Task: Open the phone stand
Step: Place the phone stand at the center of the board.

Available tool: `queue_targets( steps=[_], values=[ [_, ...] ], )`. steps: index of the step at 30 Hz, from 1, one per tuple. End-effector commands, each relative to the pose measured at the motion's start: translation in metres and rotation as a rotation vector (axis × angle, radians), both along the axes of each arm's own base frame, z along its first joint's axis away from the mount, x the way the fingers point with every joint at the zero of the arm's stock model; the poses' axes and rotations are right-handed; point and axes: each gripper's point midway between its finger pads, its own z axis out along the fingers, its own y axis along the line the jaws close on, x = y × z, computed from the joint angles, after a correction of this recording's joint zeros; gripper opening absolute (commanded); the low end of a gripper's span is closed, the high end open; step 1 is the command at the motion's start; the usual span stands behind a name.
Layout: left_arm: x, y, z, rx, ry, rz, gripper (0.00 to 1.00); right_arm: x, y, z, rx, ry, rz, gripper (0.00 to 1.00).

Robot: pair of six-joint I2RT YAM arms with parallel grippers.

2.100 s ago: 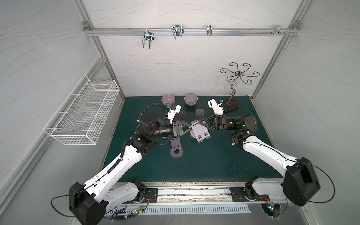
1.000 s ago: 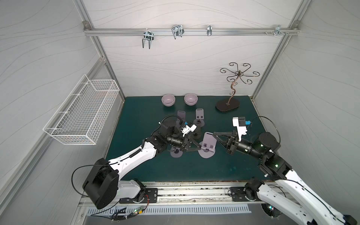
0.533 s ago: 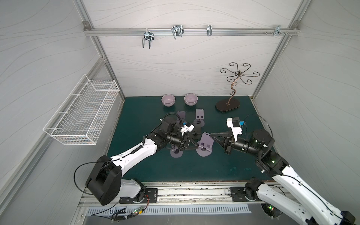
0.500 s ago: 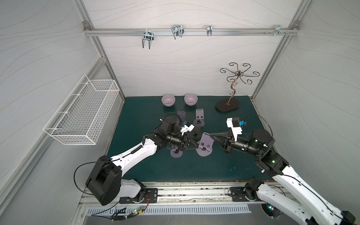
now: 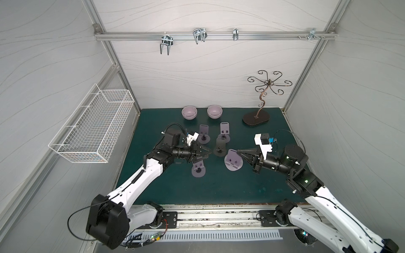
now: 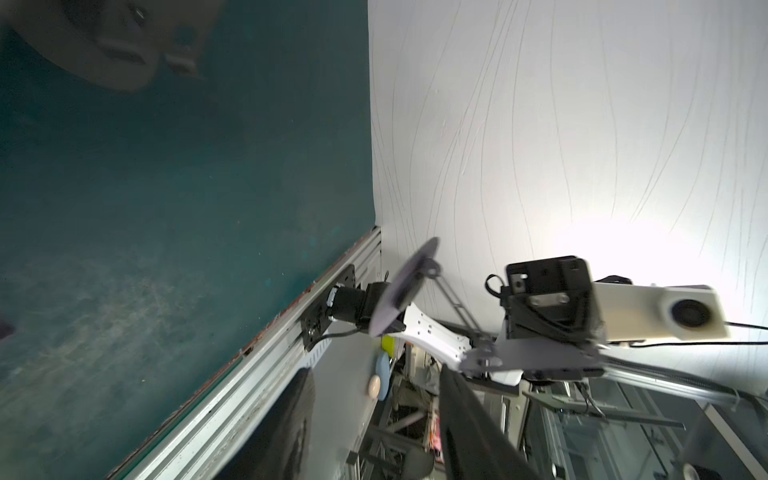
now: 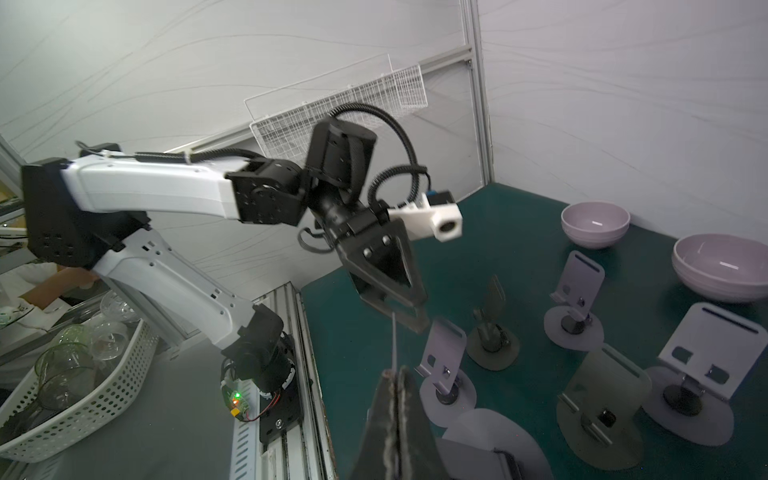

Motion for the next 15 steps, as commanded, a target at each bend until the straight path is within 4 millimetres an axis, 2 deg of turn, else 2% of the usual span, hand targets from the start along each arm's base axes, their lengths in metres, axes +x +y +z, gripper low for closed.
queue_targets(
  steps=[1, 3, 7, 11, 15],
  values=[
    [0.010, 0.024, 0.022, 0.009, -0.053, 0.081, 0.51, 0.012, 0.010, -0.023, 0.044, 0.075, 0.010, 0.00],
    [0.013, 0.034, 0.026, 0.008, -0.064, 0.111, 0.52, 0.018, 0.015, -0.044, 0.053, 0.124, 0.013, 0.00],
    [0.015, 0.041, 0.027, 0.002, -0.067, 0.130, 0.51, 0.035, 0.022, -0.078, 0.026, 0.159, -0.022, 0.00],
    [0.019, 0.042, 0.027, 0.001, -0.080, 0.136, 0.51, 0.048, 0.031, -0.100, -0.010, 0.170, -0.014, 0.00],
    [0.023, 0.042, 0.024, 0.000, -0.075, 0.138, 0.51, 0.063, 0.037, -0.110, 0.008, 0.196, 0.013, 0.00]
  ],
)
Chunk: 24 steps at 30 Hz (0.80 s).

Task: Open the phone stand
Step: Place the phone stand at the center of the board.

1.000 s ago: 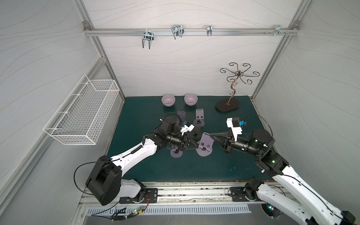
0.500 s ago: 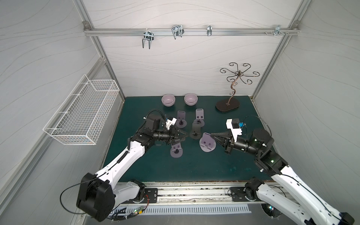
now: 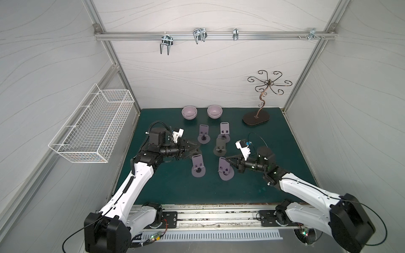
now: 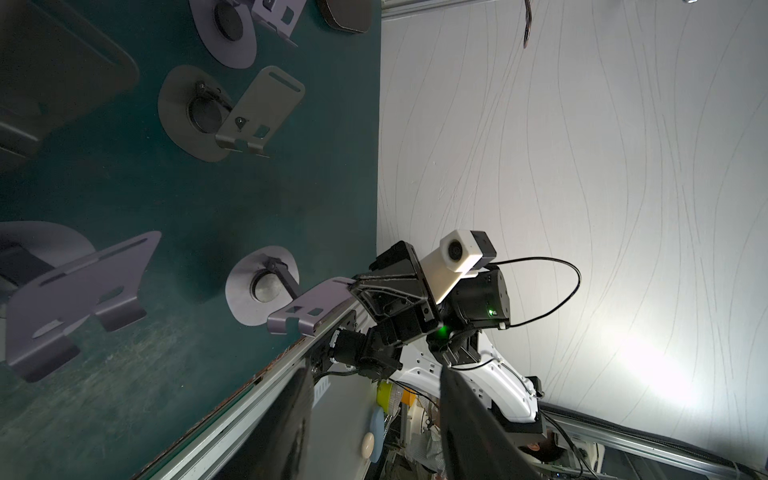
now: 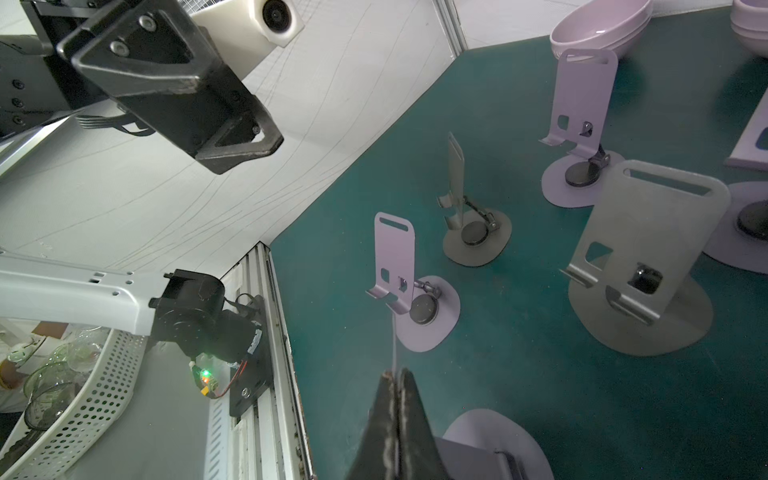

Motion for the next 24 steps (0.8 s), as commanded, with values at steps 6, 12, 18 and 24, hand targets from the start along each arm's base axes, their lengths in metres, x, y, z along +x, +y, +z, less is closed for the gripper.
queue_targets(
  steps=[6, 12, 18, 24],
  values=[
    [0.011, 0.001, 0.010, -0.007, -0.057, 0.004, 0.51, 0.035, 0.017, -0.003, 0.110, 0.015, 0.081, 0.00],
    [0.018, 0.002, 0.007, -0.006, -0.053, 0.010, 0.51, 0.052, 0.024, -0.021, 0.122, 0.089, 0.122, 0.00],
    [0.022, 0.002, -0.002, 0.000, -0.036, 0.008, 0.52, 0.058, 0.023, -0.044, 0.051, 0.118, 0.093, 0.00],
    [0.021, 0.002, -0.001, -0.003, -0.040, 0.005, 0.52, 0.064, 0.024, -0.053, -0.004, 0.150, 0.090, 0.15]
  ],
)
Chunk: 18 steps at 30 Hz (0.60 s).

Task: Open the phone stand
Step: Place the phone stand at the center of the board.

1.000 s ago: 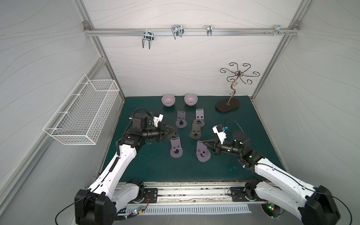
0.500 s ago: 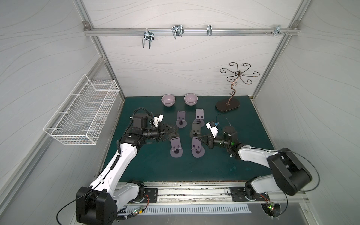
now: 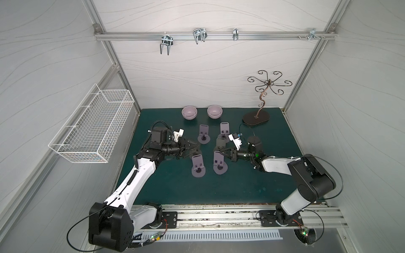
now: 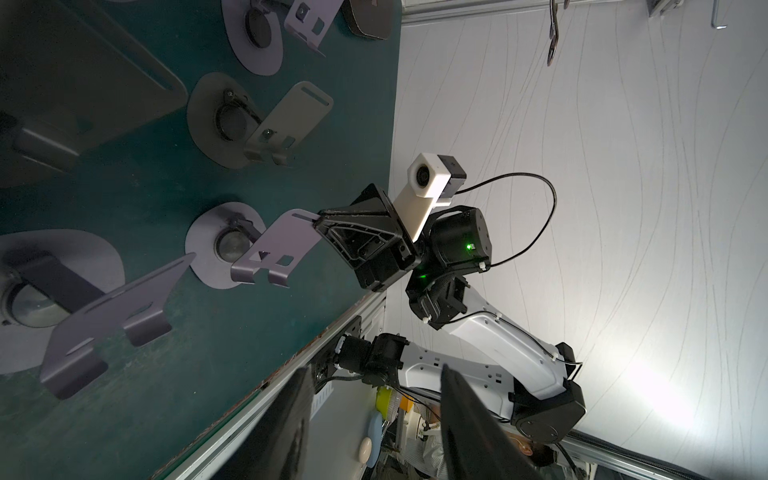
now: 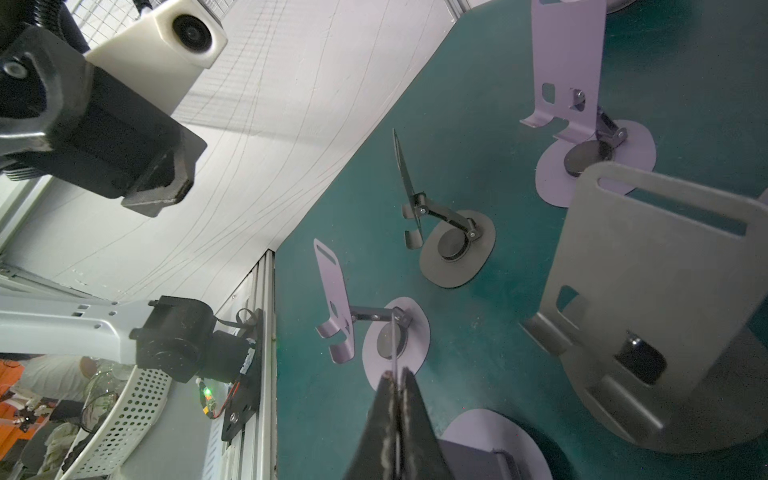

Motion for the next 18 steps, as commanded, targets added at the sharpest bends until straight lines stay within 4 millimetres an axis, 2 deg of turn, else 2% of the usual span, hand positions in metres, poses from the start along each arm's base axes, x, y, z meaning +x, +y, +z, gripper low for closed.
queue_targets(
  steps=[1, 4, 7, 10, 13, 18],
  values=[
    [0.005, -0.001, 0.017, -0.015, -0.088, -0.010, 0.52, 0.001, -0.001, -0.008, -0.036, 0.007, 0.007, 0.17],
    [0.003, 0.000, 0.016, -0.014, -0.089, -0.010, 0.52, 0.001, -0.002, -0.005, -0.044, 0.005, 0.006, 0.21],
    [0.002, 0.000, 0.016, -0.013, -0.090, -0.011, 0.52, 0.002, -0.003, 0.003, -0.051, -0.010, 0.002, 0.29],
    [0.002, 0.000, 0.016, -0.013, -0.091, -0.012, 0.52, 0.003, -0.003, 0.014, -0.055, -0.027, -0.003, 0.31],
    [0.002, 0.001, 0.016, -0.004, -0.100, -0.012, 0.53, 0.004, -0.008, 0.028, -0.067, -0.060, -0.026, 0.43],
    [0.001, 0.003, 0.019, 0.006, -0.128, -0.004, 0.59, 0.008, -0.017, 0.050, -0.088, -0.127, -0.071, 0.46]
  ],
)
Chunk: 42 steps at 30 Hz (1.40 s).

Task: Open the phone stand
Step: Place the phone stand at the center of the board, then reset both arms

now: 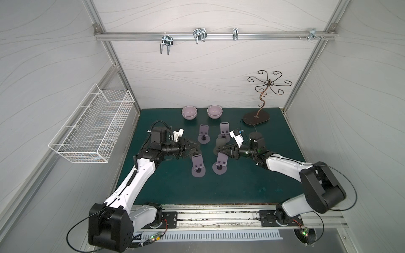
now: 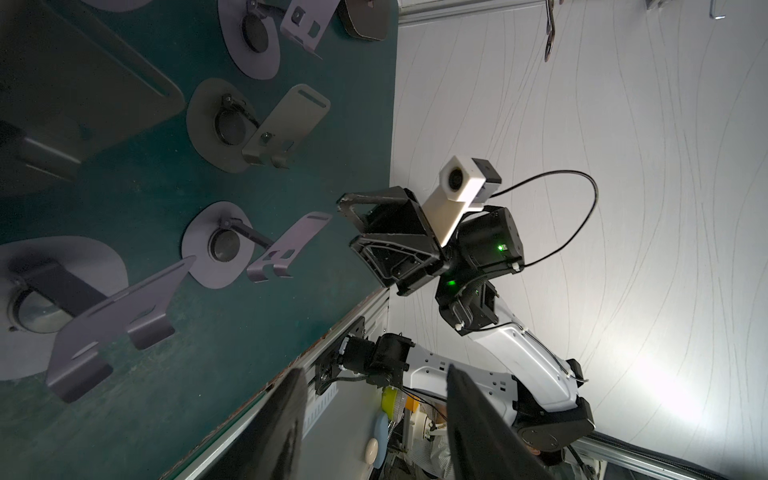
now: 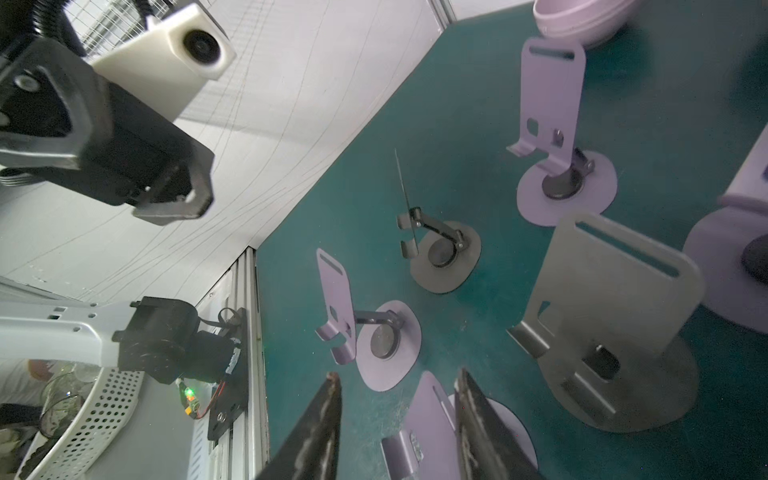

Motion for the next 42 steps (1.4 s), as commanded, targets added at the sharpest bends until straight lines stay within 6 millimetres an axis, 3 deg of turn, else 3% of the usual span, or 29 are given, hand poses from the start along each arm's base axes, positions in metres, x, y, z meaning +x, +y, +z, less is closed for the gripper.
queue_targets(
  steps=[1, 8, 9, 12, 16, 19, 23, 26, 28, 32, 36, 39, 42],
  values=[
    [0.002, 0.003, 0.016, 0.003, -0.101, 0.005, 0.60, 0.006, -0.008, 0.017, -0.027, -0.043, -0.033, 0.46],
    [0.016, 0.030, 0.031, 0.233, -0.238, 0.102, 0.83, 0.002, -0.032, 0.071, -0.109, -0.155, -0.131, 0.48],
    [0.020, 0.036, 0.036, 0.277, -0.266, 0.125, 0.99, 0.002, -0.038, 0.079, -0.131, -0.171, -0.162, 0.50],
    [0.035, 0.058, 0.044, 0.422, -0.350, 0.213, 1.00, 0.003, -0.060, 0.101, -0.173, -0.186, -0.286, 0.99],
    [0.059, 0.100, 0.019, 0.670, -0.431, 0.341, 0.98, 0.005, -0.095, 0.113, -0.262, -0.189, -0.463, 0.99],
    [0.073, 0.145, -0.018, 0.895, -0.471, 0.448, 0.98, 0.015, -0.128, 0.102, -0.344, -0.212, -0.644, 0.99],
    [0.087, 0.187, -0.056, 1.114, -0.597, 0.567, 0.99, 0.024, -0.141, 0.067, -0.438, -0.281, -0.691, 0.99],
    [0.097, 0.215, -0.086, 1.193, -0.544, 0.641, 0.99, 0.033, -0.152, 0.049, -0.459, -0.215, -0.767, 0.99],
    [0.111, 0.214, -0.089, 1.126, -0.604, 0.663, 0.99, 0.039, -0.151, 0.043, -0.422, -0.216, -0.758, 0.99],
    [0.138, 0.202, -0.124, 1.172, -0.621, 0.483, 1.00, 0.062, -0.162, 0.025, -0.397, -0.281, -0.808, 0.99],
    [0.135, 0.201, -0.137, 1.135, -0.686, 0.522, 1.00, 0.081, -0.196, -0.011, -0.453, -0.256, -0.879, 0.99],
    [0.127, 0.209, -0.146, 1.146, -0.758, 0.624, 1.00, 0.087, -0.227, -0.023, -0.394, -0.273, -0.964, 0.99],
    [0.130, 0.211, -0.151, 1.157, -0.703, 0.608, 1.00, 0.094, -0.243, -0.030, -0.383, -0.274, -1.003, 0.99]
  ],
)
